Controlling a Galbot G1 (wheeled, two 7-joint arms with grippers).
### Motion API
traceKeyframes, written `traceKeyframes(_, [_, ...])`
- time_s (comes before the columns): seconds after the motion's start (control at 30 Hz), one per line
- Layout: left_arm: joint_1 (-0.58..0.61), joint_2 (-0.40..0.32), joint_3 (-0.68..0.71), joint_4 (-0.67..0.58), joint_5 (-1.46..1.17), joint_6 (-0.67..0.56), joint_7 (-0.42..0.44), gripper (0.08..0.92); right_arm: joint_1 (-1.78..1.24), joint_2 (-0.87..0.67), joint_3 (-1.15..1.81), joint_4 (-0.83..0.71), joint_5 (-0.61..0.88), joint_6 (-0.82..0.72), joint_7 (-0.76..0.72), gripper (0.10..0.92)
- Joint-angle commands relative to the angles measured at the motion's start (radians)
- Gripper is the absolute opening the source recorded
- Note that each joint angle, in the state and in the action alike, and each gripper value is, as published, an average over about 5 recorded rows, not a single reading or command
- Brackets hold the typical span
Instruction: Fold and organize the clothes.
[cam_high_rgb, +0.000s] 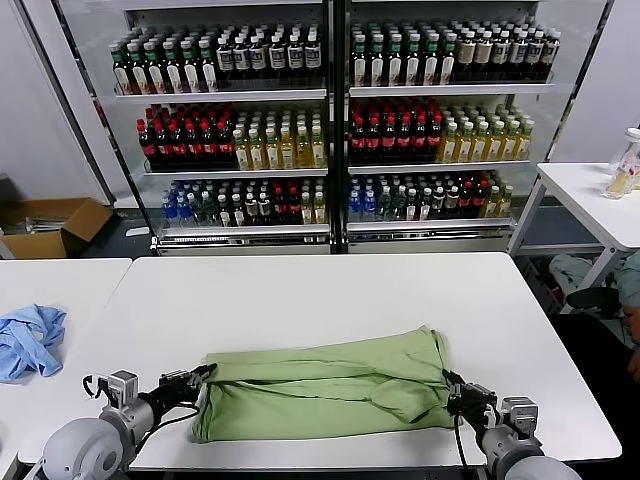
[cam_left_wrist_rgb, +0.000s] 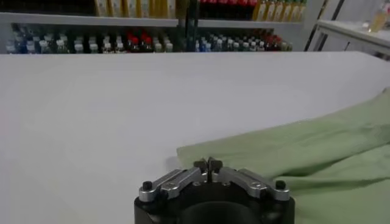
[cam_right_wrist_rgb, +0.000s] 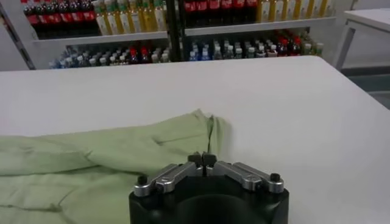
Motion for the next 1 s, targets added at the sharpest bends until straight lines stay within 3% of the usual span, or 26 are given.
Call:
traceKeyframes(0.03, [0.025, -0.020, -0.041, -0.040, 0.043, -0.006, -0.047, 0.183, -0.032, 0.006, 0.014, 0.032, -0.026, 0.002, -0.014, 0.189])
traceKeyframes(0.1, [0.039, -0.045, -0.052, -0.073, 0.041, -0.042, -0.108, 0.227, -0.030, 0.003, 0.028, 0.052, -0.037, 0.005, -0.012, 0.241])
traceKeyframes(0.27, [0.092, -0.130, -0.018, -0.166, 0.040, -0.086, -0.371, 0.391, -0.027, -0.003, 0.049, 0.090, -0.055, 0.008, -0.006, 0.380])
traceKeyframes(0.47, [0.115, -0.210, 0.056, -0.198, 0.048, -0.086, -0.531, 0.564, -0.029, 0.014, 0.030, 0.085, -0.092, 0.006, 0.002, 0.544])
traceKeyframes(0.73, [0.108, -0.249, 0.099, -0.178, 0.040, -0.082, -0.586, 0.780, -0.035, 0.021, 0.031, 0.086, -0.112, 0.005, 0.010, 0.772])
traceKeyframes(1.0, [0.087, -0.265, 0.115, -0.155, 0.007, -0.059, -0.613, 0.822, -0.031, 0.028, 0.017, 0.082, -0.128, 0.003, 0.016, 0.822])
